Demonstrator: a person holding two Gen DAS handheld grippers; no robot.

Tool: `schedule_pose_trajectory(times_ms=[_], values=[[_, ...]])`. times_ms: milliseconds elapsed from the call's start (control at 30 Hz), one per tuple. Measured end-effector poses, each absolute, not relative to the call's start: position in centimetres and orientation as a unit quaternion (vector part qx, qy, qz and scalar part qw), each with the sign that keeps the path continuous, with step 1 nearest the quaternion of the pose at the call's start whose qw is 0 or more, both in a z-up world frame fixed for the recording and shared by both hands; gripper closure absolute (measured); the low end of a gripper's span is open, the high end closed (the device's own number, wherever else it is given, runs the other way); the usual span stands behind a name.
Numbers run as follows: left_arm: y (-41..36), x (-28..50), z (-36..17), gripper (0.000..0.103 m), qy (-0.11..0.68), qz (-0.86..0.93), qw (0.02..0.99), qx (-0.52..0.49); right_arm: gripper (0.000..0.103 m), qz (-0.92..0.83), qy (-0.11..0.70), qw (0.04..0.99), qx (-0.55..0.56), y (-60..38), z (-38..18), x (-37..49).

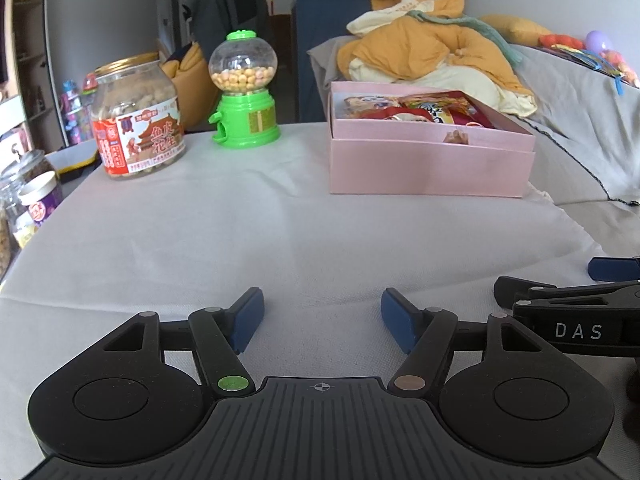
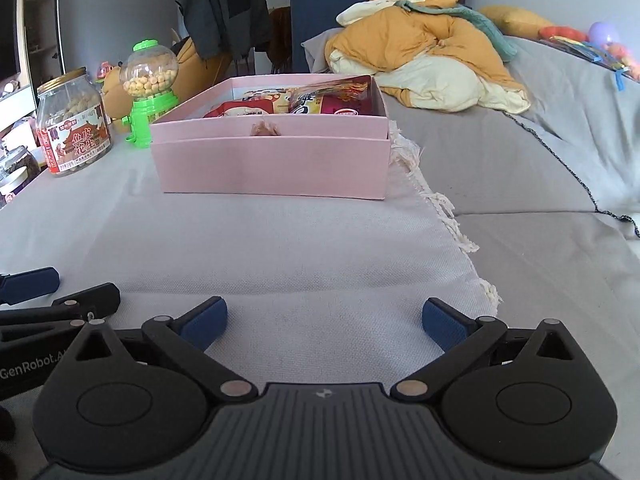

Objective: Organize snacks

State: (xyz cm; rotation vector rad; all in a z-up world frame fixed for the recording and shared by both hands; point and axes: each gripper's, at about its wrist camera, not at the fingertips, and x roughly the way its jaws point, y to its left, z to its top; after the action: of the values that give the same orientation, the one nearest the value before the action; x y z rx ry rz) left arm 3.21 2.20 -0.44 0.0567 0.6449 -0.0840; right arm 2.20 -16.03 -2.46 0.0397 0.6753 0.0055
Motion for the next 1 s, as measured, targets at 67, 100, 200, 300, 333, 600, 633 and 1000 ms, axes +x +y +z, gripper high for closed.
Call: schedule_pose_trajectory(times_ms=[67, 100, 200, 300, 333, 600, 633, 1000], values=[[2.21, 3.19, -0.45, 0.030, 0.317, -0.041, 0.947, 0.028, 0.000, 0.003, 0.331, 0.943, 0.020, -16.02, -2.47, 2.19], [2.19, 3.18, -0.45, 0.030, 0.317, -0.040, 0.947, 0.028, 0.000, 0.003, 0.331, 0.943, 0.020, -16.04, -2.47, 2.19], [2.25, 3.18, -0.40, 0.030, 0.317, -0.042, 0.947, 0.026, 0.000, 0.003, 0.331, 0.943, 0.020, -16.03, -2.47, 2.20], [2.25, 3.19, -0.41, 0.030, 0.317, -0.041, 0.947, 0.027, 0.000, 0.003, 0.331, 0.943, 0.020, -16.03, -2.47, 2.19], [2.24, 3.19, -0.41, 0.030, 0.317, -0.041, 0.947, 0.027, 0.000, 0.003, 0.331, 0.943, 0.020, -16.01, -2.47, 2.19], [2.27, 3.23, -0.40, 0.031, 0.317, -0.043, 0.947, 0.025, 0.000, 0.003, 0.331, 0.943, 0.020, -16.02, -2.47, 2.19], [2.27, 3.23, -0.40, 0.031, 0.317, -0.043, 0.947, 0.025, 0.000, 0.003, 0.331, 0.943, 0.020, -16.04, -2.47, 2.19], [2.27, 3.23, -0.41, 0.031, 0.317, -0.043, 0.947, 0.025, 0.000, 0.003, 0.331, 0.943, 0.020, -16.05, -2.47, 2.17]])
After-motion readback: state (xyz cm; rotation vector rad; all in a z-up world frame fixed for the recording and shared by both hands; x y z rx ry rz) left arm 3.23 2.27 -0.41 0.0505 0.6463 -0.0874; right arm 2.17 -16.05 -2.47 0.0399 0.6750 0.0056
